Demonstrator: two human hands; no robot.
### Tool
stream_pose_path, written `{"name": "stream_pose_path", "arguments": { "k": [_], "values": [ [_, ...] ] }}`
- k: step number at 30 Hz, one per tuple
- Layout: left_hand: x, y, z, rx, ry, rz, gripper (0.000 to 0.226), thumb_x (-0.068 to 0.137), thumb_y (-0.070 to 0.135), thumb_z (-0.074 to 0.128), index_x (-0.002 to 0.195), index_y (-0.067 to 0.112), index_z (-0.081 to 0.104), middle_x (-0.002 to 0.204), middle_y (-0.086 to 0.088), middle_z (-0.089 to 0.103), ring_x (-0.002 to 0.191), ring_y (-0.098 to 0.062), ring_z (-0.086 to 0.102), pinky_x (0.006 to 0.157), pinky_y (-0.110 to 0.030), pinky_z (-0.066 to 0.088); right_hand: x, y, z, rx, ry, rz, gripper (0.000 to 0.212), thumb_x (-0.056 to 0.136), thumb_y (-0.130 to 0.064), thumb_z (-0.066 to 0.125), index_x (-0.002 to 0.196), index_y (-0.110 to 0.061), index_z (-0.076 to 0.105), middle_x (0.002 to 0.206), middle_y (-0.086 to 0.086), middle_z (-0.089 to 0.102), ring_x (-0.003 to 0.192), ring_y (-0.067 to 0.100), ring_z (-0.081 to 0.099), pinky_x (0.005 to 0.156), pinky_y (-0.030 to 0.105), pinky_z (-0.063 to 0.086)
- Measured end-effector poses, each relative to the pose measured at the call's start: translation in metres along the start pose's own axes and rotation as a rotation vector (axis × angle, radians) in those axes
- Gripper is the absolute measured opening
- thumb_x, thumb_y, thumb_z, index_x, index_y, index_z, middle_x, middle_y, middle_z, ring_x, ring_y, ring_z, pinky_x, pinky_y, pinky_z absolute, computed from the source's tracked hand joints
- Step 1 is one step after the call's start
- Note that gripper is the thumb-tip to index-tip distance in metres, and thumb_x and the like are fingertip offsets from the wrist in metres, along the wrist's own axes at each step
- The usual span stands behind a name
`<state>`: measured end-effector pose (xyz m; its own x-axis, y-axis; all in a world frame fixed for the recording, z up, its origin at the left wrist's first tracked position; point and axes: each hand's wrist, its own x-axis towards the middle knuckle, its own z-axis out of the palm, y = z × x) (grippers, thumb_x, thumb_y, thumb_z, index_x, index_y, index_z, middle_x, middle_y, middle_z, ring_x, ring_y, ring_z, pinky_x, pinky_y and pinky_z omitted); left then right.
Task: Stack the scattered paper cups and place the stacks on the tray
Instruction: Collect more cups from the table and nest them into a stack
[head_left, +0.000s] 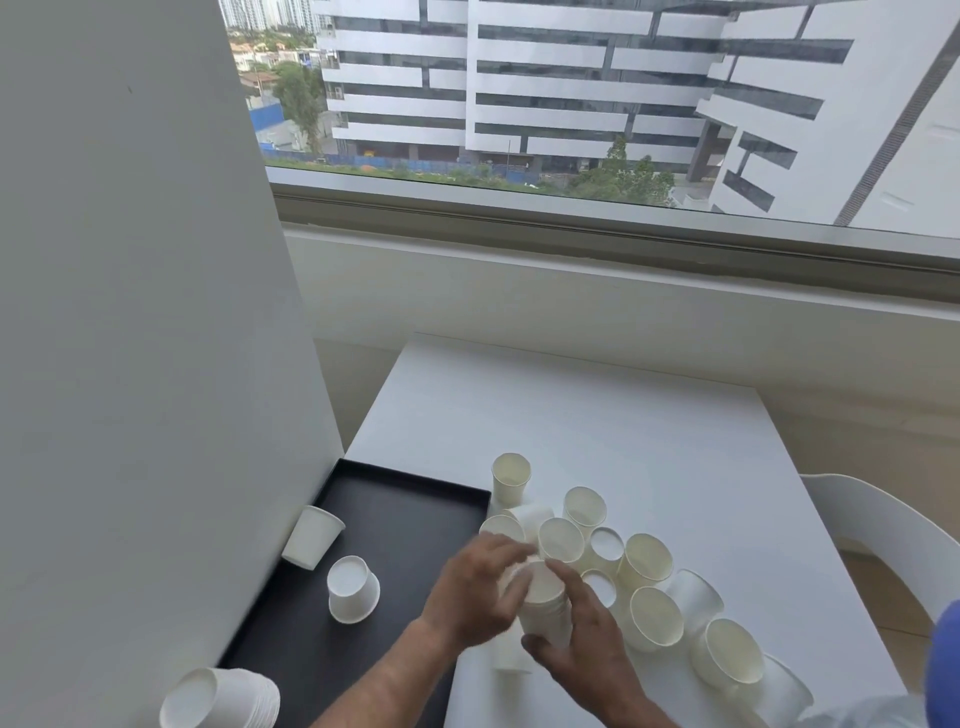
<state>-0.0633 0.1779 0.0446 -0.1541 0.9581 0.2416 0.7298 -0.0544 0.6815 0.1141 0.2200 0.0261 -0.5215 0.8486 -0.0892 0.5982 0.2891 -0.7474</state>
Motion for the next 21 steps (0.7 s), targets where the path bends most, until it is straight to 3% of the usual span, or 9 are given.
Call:
{"name": "stream_pose_path", "arguments": {
  "k": [3, 5, 7, 10, 16, 18, 21],
  "values": [
    [0.007, -0.030, -0.017, 0.280, 0.120, -0.219, 0.048, 0.083, 0.025, 0.066, 0.130, 0.020, 0.064, 0.130, 0.002, 0.063, 0.124, -0.023, 0.054, 0.100, -0.038, 0.047, -0.001, 0.006, 0.001, 0.017, 0.002, 0.037, 0.088, 0.060, -0.037, 0.076, 0.138, -0.043, 0.035, 0.121, -0.014, 0.057, 0.106, 0.007, 0.056, 0.086, 0.024, 0.047],
    [0.008, -0.053, -0.033, 0.546, -0.001, -0.445, 0.065, 0.083, 0.038, 0.065, 0.144, 0.024, 0.047, 0.148, 0.000, 0.046, 0.137, -0.025, 0.039, 0.107, -0.041, 0.039, -0.004, 0.009, 0.002, 0.019, -0.008, 0.046, 0.090, 0.060, -0.039, 0.076, 0.139, -0.044, 0.034, 0.122, -0.014, 0.058, 0.106, 0.008, 0.056, 0.089, 0.027, 0.049],
    [0.002, -0.073, -0.048, 0.720, -0.166, -0.646, 0.074, 0.082, 0.046, 0.068, 0.146, 0.028, 0.036, 0.152, -0.002, 0.035, 0.140, -0.028, 0.031, 0.106, -0.045, 0.038, -0.007, 0.011, 0.003, 0.021, -0.014, 0.055, 0.090, 0.059, -0.042, 0.075, 0.138, -0.047, 0.033, 0.122, -0.016, 0.058, 0.103, 0.007, 0.056, 0.090, 0.028, 0.049],
    [-0.012, -0.091, -0.058, 0.835, -0.346, -0.800, 0.060, 0.087, 0.036, 0.066, 0.140, 0.029, 0.040, 0.145, -0.004, 0.036, 0.133, -0.030, 0.036, 0.102, -0.045, 0.043, -0.009, 0.012, 0.005, 0.022, -0.025, 0.065, 0.090, 0.058, -0.044, 0.075, 0.136, -0.052, 0.032, 0.120, -0.017, 0.057, 0.090, 0.004, 0.052, 0.084, 0.023, 0.047],
    [-0.021, -0.108, -0.058, 0.907, -0.443, -0.750, 0.040, 0.097, 0.010, 0.052, 0.135, 0.022, 0.056, 0.137, -0.002, 0.054, 0.129, -0.026, 0.048, 0.098, -0.039, 0.052, -0.010, 0.010, 0.007, 0.017, -0.030, 0.057, 0.089, 0.057, -0.043, 0.076, 0.128, -0.063, 0.026, 0.121, -0.018, 0.055, 0.100, 0.006, 0.057, 0.087, 0.022, 0.048],
    [-0.016, -0.104, -0.058, 0.961, -0.402, -0.685, 0.036, 0.094, 0.017, 0.057, 0.128, 0.027, 0.059, 0.131, 0.002, 0.060, 0.126, -0.024, 0.047, 0.097, -0.037, 0.044, -0.010, 0.010, 0.007, 0.017, -0.031, 0.056, 0.089, 0.057, -0.044, 0.076, 0.128, -0.063, 0.026, 0.120, -0.017, 0.055, 0.097, 0.007, 0.058, 0.086, 0.023, 0.049],
    [-0.007, -0.100, -0.058, 0.920, -0.238, -0.599, 0.040, 0.090, 0.044, 0.064, 0.127, 0.029, 0.057, 0.123, 0.006, 0.064, 0.117, -0.022, 0.050, 0.091, -0.035, 0.040, -0.009, 0.009, 0.009, 0.021, -0.036, 0.051, 0.090, 0.057, -0.043, 0.076, 0.131, -0.060, 0.027, 0.121, -0.016, 0.056, 0.097, 0.010, 0.060, 0.088, 0.027, 0.051]
  ]
}}
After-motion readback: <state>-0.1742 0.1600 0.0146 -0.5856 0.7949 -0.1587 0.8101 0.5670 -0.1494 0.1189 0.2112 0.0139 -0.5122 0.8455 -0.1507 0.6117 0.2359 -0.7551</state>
